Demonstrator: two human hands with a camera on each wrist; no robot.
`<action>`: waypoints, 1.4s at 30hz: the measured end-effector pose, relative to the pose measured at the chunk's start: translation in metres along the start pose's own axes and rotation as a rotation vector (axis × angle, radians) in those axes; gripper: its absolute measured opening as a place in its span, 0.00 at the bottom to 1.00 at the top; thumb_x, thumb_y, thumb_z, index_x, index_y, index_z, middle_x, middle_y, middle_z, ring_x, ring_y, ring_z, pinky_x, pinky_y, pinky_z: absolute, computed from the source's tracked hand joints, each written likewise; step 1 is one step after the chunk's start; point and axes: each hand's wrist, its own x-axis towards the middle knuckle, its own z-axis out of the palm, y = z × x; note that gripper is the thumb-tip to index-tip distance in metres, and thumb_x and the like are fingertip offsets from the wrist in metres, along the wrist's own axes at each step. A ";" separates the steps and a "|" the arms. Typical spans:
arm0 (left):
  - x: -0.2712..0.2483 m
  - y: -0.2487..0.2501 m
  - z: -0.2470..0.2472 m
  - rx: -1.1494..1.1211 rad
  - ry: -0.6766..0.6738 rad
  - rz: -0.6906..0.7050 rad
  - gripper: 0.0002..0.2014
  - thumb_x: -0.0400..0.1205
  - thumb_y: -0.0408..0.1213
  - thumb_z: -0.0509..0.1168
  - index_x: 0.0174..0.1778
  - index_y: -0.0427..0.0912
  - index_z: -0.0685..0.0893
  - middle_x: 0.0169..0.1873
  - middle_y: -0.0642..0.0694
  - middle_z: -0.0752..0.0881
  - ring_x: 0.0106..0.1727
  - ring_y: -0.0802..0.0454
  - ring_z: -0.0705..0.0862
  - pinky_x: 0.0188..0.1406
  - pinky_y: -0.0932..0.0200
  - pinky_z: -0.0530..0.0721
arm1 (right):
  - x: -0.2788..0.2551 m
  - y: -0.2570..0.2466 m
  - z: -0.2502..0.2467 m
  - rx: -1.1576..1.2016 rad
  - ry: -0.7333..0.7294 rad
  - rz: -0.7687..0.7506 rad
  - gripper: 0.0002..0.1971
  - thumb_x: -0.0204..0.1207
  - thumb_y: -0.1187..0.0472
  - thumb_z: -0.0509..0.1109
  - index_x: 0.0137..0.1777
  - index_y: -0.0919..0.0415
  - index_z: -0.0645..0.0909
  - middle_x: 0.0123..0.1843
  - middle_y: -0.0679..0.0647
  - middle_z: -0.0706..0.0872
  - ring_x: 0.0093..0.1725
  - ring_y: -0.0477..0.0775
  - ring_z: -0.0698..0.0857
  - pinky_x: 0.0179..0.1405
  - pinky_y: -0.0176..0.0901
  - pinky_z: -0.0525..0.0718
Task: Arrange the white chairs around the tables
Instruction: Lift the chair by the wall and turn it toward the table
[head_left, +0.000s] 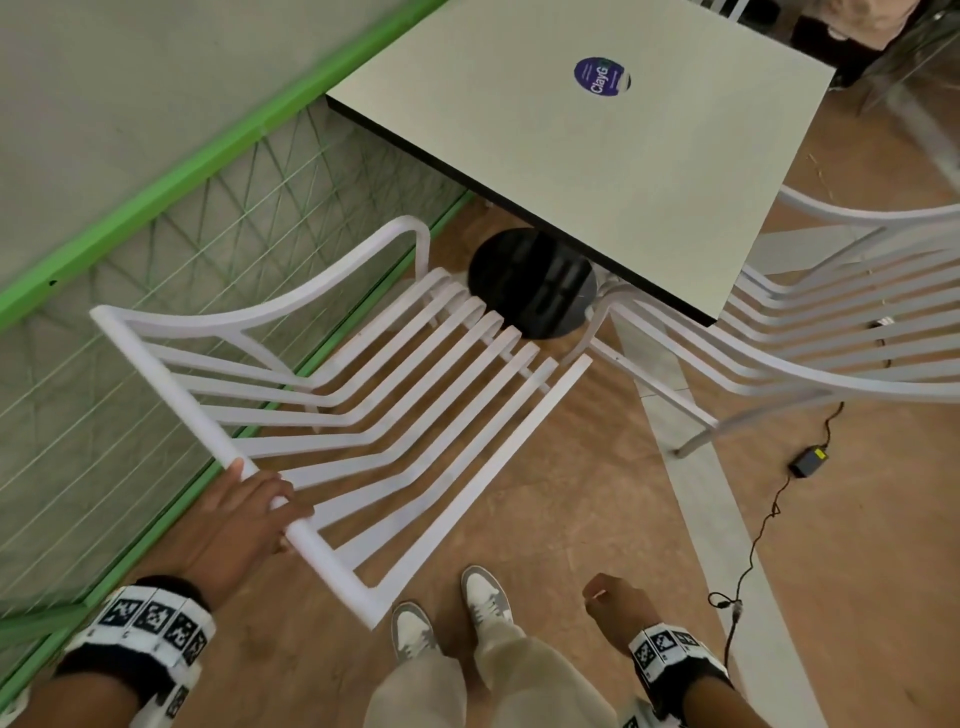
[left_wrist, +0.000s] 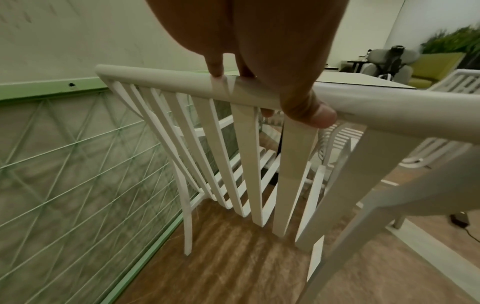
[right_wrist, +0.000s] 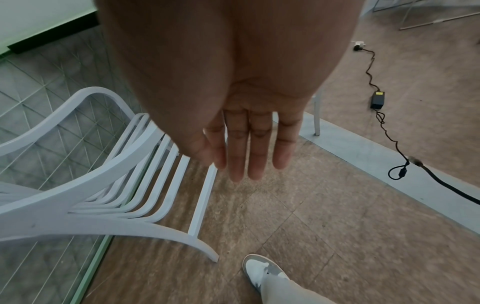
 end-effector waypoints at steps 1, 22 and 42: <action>0.004 0.002 0.000 0.002 0.006 -0.002 0.31 0.58 0.35 0.82 0.55 0.60 0.83 0.51 0.52 0.84 0.61 0.48 0.81 0.80 0.58 0.31 | 0.000 0.000 0.000 -0.002 0.002 -0.002 0.04 0.76 0.57 0.64 0.43 0.45 0.76 0.43 0.52 0.87 0.54 0.57 0.86 0.48 0.38 0.79; 0.106 0.040 -0.033 -0.197 0.158 -0.142 0.22 0.65 0.35 0.77 0.54 0.55 0.85 0.54 0.45 0.84 0.66 0.41 0.77 0.79 0.46 0.43 | -0.003 -0.152 -0.047 0.544 0.152 -0.540 0.25 0.73 0.32 0.59 0.69 0.36 0.66 0.69 0.44 0.77 0.62 0.49 0.81 0.64 0.54 0.81; 0.103 0.005 -0.050 -0.798 0.314 -0.623 0.37 0.74 0.20 0.67 0.78 0.44 0.61 0.81 0.34 0.44 0.75 0.57 0.53 0.74 0.51 0.64 | -0.001 -0.202 0.001 0.121 0.275 -0.745 0.19 0.73 0.34 0.56 0.56 0.43 0.75 0.47 0.50 0.85 0.48 0.57 0.79 0.52 0.56 0.82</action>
